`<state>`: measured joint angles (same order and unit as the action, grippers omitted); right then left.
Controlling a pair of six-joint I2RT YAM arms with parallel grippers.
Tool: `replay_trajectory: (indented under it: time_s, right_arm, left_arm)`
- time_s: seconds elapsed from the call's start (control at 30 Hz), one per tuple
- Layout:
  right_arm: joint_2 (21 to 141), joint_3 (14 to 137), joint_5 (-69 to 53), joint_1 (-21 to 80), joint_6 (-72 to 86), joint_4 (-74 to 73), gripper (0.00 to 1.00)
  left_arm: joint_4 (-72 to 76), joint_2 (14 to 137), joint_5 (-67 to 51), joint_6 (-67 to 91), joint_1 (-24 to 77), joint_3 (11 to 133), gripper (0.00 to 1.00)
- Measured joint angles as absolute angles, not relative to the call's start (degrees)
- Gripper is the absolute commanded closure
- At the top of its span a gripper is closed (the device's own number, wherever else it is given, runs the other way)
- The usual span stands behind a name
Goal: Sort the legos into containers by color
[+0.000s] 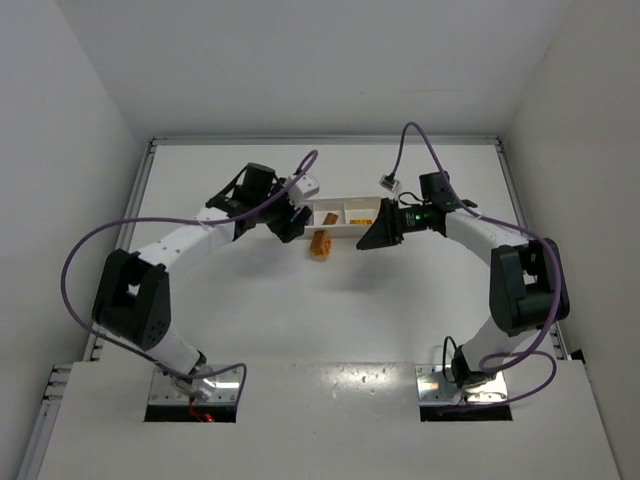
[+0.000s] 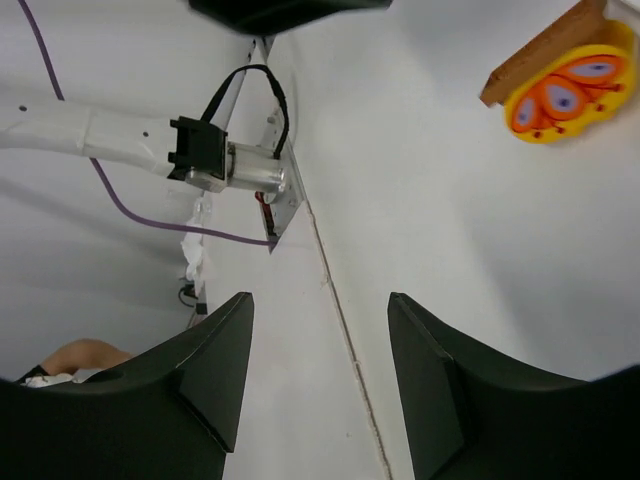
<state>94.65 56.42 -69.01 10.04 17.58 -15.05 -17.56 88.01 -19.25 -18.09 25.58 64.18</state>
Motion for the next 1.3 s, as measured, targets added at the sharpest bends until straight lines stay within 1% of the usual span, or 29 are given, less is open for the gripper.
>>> replay_trajectory:
  time_s: [0.1,0.27,0.47,0.5,0.53,0.6,0.63,0.67,0.7,0.73,0.9,0.93,1.03,1.1,1.13,1.17,1.3]
  right_arm:
    - [94.65,56.36,-68.9,9.82,17.58,-15.05,0.43]
    - [94.43,56.27,-68.6,9.63,17.58,-15.05,0.43]
    - [94.04,55.81,-68.23,8.71,17.56,-15.05,0.42]
    - [94.04,55.81,-68.14,8.69,17.56,-15.05,0.42]
    - [94.04,55.81,-68.1,8.64,17.54,-15.05,0.42]
    - [94.02,55.81,-68.07,8.58,17.54,-15.05,0.4]
    - [94.02,55.81,-68.07,8.58,17.54,-15.07,0.4]
    - [94.02,55.81,-68.07,8.58,17.54,-15.07,0.4]
    - [94.02,55.81,-68.07,8.58,17.54,-15.05,0.4]
    - [94.02,55.81,-68.07,8.58,17.54,-15.07,0.4]
    - [94.02,55.81,-68.07,8.58,17.47,-15.09,0.39]
    - [94.02,55.81,-68.01,8.58,17.45,-15.11,0.39]
    - [94.02,55.81,-67.83,8.58,17.3,-15.11,0.39]
    - [94.02,55.81,-67.72,8.58,17.28,-15.11,0.39]
    - [94.02,55.81,-67.7,8.58,17.28,-15.11,0.39]
    - [94.02,55.81,-67.7,8.58,17.15,-15.14,0.39]
    - [93.93,55.64,-67.4,8.58,16.69,-15.29,0.37]
  left_arm:
    - [-17.15,94.67,-18.98,-17.52,24.01,69.73,0.9]
    - [-17.08,103.74,-18.81,-16.86,23.18,77.43,0.9]
    - [-17.08,109.95,-18.59,-15.94,21.56,82.11,0.88]
    - [-17.08,110.74,-18.59,-15.84,21.08,82.46,0.82]
    - [-17.08,111.39,-18.55,-15.75,20.67,82.72,0.75]
    - [-17.26,112.27,-18.48,-15.75,19.77,82.87,0.56]
    - [-17.61,112.55,-18.55,-15.75,19.42,82.87,0.44]
    - [-17.85,112.66,-18.68,-15.77,19.27,82.89,0.36]
    - [-18.02,112.71,-18.81,-15.79,19.05,82.87,0.31]
    - [-18.06,112.71,-18.94,-15.79,19.0,82.89,0.28]
    - [-18.37,112.71,-20.86,-16.01,18.79,83.13,0.23]
    - [-18.55,112.71,-21.8,-16.01,18.74,83.13,0.19]
    - [-18.7,112.62,-23.99,-16.1,18.7,83.09,0.16]
    - [-18.79,112.25,-25.1,-16.05,18.7,82.76,0.16]
    - [-18.81,111.81,-25.76,-16.05,18.65,82.32,0.2]
    - [-18.76,111.04,-26.41,-16.08,18.63,81.65,0.2]
    - [-20.12,103.28,-29.71,-19.97,18.37,75.16,0.23]
